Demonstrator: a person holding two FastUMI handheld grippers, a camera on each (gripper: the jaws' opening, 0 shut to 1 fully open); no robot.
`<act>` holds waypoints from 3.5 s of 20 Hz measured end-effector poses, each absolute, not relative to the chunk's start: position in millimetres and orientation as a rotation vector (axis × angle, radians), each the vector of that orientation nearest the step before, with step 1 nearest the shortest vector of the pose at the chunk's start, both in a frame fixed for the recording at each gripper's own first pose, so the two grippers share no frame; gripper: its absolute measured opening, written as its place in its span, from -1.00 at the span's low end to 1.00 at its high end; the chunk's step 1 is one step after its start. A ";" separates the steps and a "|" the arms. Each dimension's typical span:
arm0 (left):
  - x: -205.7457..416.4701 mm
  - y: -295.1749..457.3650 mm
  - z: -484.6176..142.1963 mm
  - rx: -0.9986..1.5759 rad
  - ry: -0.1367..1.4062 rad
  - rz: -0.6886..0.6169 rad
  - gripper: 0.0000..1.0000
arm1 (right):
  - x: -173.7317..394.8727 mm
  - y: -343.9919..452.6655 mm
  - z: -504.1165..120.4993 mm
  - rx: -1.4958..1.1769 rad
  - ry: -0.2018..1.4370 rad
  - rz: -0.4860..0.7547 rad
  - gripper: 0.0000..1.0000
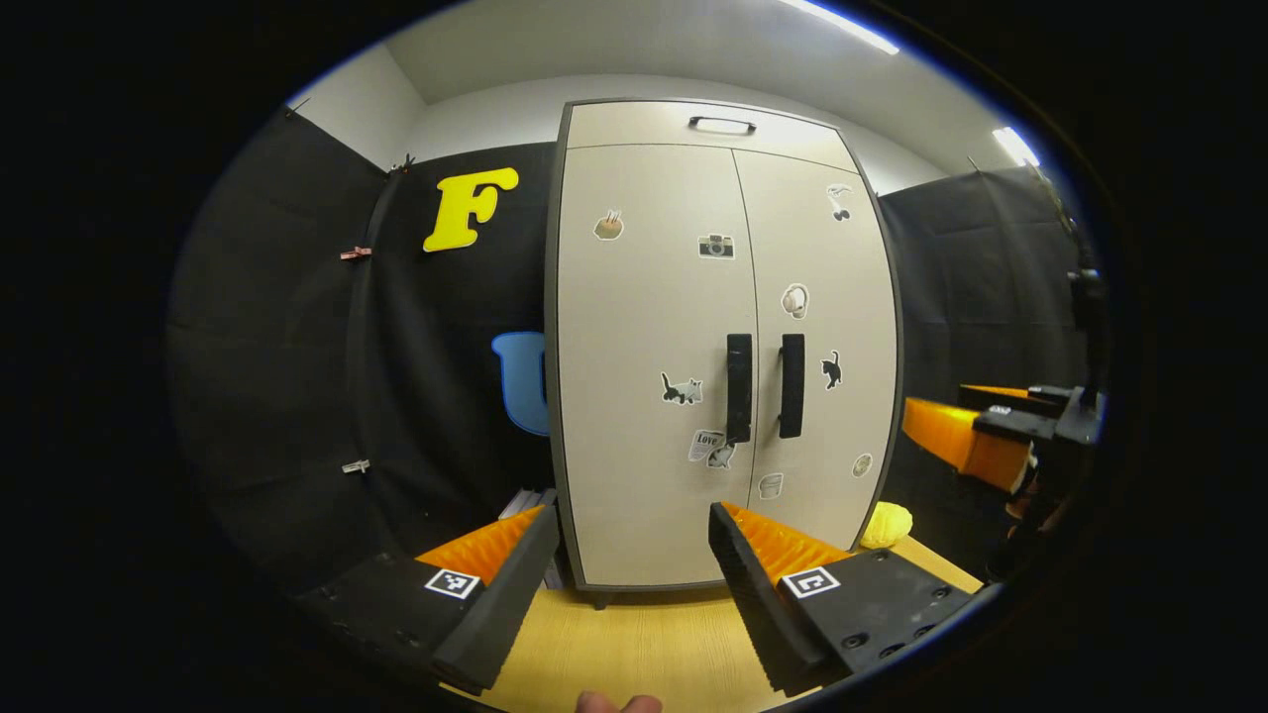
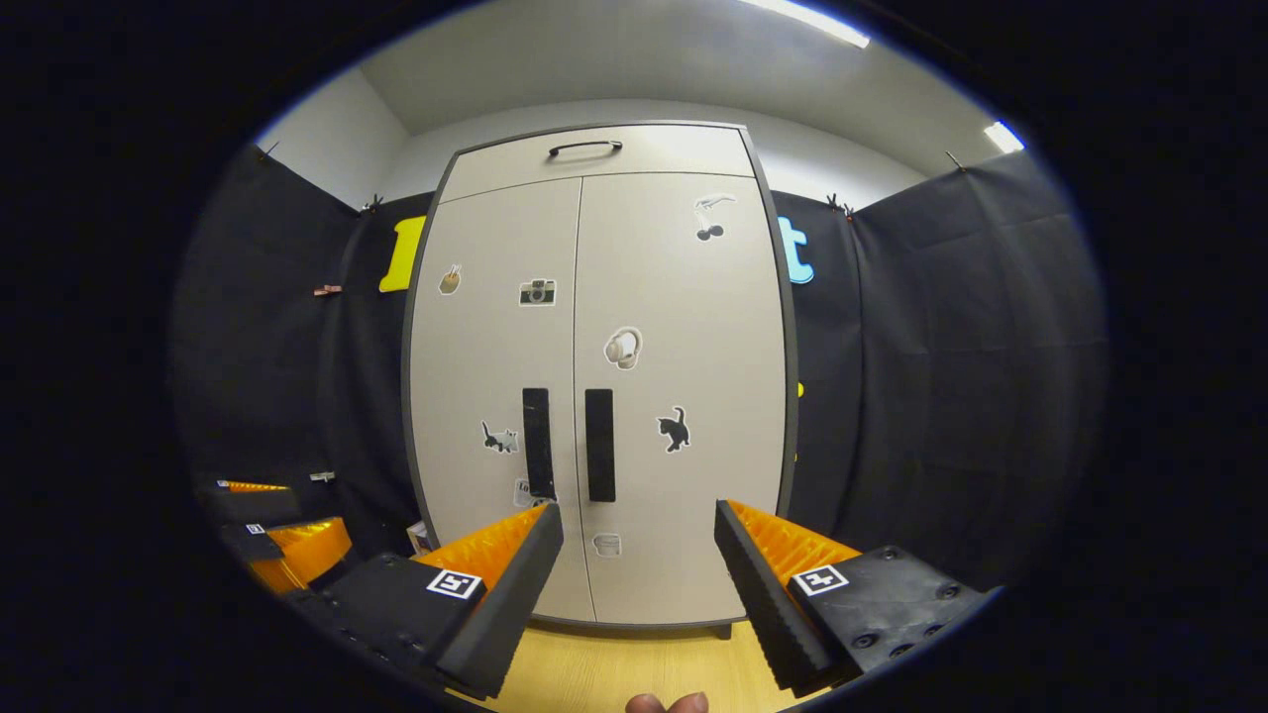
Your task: Open the right door of the double-door shoe cabinet with the right hand, and open the left door with the left hand.
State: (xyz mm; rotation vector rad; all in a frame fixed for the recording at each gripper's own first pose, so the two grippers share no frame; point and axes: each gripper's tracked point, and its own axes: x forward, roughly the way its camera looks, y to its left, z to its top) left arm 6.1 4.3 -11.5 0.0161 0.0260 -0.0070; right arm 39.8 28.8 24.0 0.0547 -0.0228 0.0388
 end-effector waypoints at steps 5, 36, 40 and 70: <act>9.3 10.0 -13.2 0.013 0.028 -0.004 0.90 | 83.9 39.8 44.2 0.027 -0.073 0.044 0.96; 12.4 48.6 -29.5 -0.013 0.046 0.055 0.90 | 233.6 78.8 -18.6 0.037 0.122 -0.024 -0.41; 10.3 50.9 -28.4 -0.015 0.044 0.062 0.91 | 228.2 78.5 -19.8 0.034 0.148 -0.017 -0.53; -5.0 -9.4 -14.1 0.009 0.035 0.094 0.89 | 174.0 45.8 -11.3 0.127 0.185 0.278 -0.53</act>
